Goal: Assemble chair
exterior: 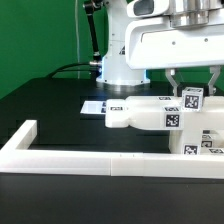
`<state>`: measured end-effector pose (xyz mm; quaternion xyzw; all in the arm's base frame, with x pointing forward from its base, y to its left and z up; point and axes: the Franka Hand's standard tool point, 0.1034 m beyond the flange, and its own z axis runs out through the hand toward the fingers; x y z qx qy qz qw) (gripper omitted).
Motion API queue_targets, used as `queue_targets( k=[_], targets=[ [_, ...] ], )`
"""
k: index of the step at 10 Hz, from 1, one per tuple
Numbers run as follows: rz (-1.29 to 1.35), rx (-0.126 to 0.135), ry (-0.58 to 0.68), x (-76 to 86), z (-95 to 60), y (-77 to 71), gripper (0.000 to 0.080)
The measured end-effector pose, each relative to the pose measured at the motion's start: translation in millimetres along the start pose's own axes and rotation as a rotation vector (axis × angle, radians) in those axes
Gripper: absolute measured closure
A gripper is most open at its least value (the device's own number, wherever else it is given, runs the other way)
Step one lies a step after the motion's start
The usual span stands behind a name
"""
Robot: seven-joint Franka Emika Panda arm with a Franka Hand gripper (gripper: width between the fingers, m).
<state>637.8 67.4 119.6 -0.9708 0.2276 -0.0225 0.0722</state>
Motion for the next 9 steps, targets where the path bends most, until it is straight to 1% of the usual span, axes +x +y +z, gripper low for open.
queue_targets(
  k=[2,3,4,5,7,8,9],
  targets=[
    [0.15,0.001,0.001,0.3,-0.2,0.0,0.0515],
    [0.262,0.008,0.003,0.8,-0.1,0.0,0.0515],
    [0.382,0.022,0.008,0.6,0.0,0.2,0.0515],
    [0.47,0.029,0.015,0.9,0.1,0.0,0.0515],
    [0.638,0.04,0.017,0.9,0.3,-0.1,0.0514],
    [0.734,0.051,0.021,0.5,0.5,0.1,0.0514],
    [0.78,0.054,0.022,0.4,0.6,0.0,0.0514]
  ],
)
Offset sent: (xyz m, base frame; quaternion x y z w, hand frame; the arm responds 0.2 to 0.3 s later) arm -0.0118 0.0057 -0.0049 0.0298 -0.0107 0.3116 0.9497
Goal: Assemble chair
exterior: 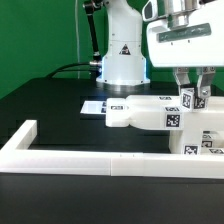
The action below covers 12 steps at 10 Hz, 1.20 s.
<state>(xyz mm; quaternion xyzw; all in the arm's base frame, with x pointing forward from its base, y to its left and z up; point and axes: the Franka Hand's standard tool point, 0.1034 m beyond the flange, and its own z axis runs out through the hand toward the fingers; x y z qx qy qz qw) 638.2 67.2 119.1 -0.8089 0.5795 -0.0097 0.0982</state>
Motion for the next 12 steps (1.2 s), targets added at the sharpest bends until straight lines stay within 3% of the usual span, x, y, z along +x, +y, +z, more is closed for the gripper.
queue_targets(
  k=[6,12],
  targets=[
    [0.468,0.012,-0.022,-0.1,0.0,-1.6,0.0512],
    [0.732,0.013,-0.014,8.4,-1.5,0.3,0.0503]
  ],
)
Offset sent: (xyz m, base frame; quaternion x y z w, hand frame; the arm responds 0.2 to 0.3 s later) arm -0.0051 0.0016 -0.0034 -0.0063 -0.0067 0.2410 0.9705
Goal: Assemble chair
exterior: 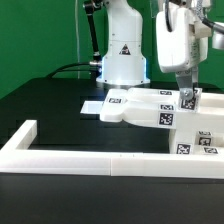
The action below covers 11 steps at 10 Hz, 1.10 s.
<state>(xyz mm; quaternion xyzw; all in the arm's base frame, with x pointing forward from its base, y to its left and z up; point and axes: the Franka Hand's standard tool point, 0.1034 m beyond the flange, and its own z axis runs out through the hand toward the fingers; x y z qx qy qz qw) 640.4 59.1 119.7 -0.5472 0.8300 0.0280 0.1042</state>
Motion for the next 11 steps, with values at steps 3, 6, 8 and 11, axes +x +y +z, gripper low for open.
queue_targets(
  k=[3,6,8,11],
  targets=[
    [-0.087,-0.004,-0.003,-3.1,-0.3,1.8,0.0193],
    [-0.28,-0.016,-0.017,-11.5,-12.4,9.1,0.0152],
    [-0.38,-0.034,-0.029,-17.0,-23.2,16.4,0.0151],
    [-0.481,-0.036,-0.045,-18.7,-31.5,17.3,0.0151]
  ],
)
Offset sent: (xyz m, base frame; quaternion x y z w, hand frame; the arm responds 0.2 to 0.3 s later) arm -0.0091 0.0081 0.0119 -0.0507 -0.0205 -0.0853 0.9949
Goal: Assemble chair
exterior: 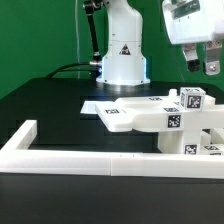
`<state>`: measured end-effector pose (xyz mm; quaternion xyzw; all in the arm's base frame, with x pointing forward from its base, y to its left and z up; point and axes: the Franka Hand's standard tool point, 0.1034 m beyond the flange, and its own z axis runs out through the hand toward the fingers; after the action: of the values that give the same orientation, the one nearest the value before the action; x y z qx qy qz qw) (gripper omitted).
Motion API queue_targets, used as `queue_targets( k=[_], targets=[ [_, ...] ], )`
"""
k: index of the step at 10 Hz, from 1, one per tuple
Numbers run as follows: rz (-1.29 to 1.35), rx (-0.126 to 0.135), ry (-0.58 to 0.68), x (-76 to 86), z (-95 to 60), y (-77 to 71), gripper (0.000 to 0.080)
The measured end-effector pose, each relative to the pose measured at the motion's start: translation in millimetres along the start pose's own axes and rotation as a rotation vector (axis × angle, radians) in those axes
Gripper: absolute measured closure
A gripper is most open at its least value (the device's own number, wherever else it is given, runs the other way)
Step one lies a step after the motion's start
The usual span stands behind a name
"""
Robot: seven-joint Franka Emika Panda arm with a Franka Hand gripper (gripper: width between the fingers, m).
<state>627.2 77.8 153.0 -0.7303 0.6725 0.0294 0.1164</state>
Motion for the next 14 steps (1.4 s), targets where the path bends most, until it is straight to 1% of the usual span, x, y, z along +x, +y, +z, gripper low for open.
queue_targets(
  k=[3,4,5,6,8,10,11,14],
  targets=[
    [-0.001,-0.002,0.0,0.0,1.4,0.4,0.0151],
    [-0.027,-0.011,0.0,-0.7,1.8,1.5,0.0151],
    [-0.076,-0.032,-0.011,-3.5,1.4,3.6,0.0151],
    [-0.122,-0.04,-0.017,-4.8,0.0,3.8,0.0151],
    [-0.215,-0.036,-0.02,-6.1,-3.4,4.7,0.0151],
    [-0.387,-0.028,-0.037,-2.8,-7.5,6.0,0.0151],
    [-0.38,-0.03,-0.061,0.7,-10.7,8.1,0.0151],
    [-0.378,-0.03,-0.056,1.3,-9.0,7.9,0.0151]
  ],
)
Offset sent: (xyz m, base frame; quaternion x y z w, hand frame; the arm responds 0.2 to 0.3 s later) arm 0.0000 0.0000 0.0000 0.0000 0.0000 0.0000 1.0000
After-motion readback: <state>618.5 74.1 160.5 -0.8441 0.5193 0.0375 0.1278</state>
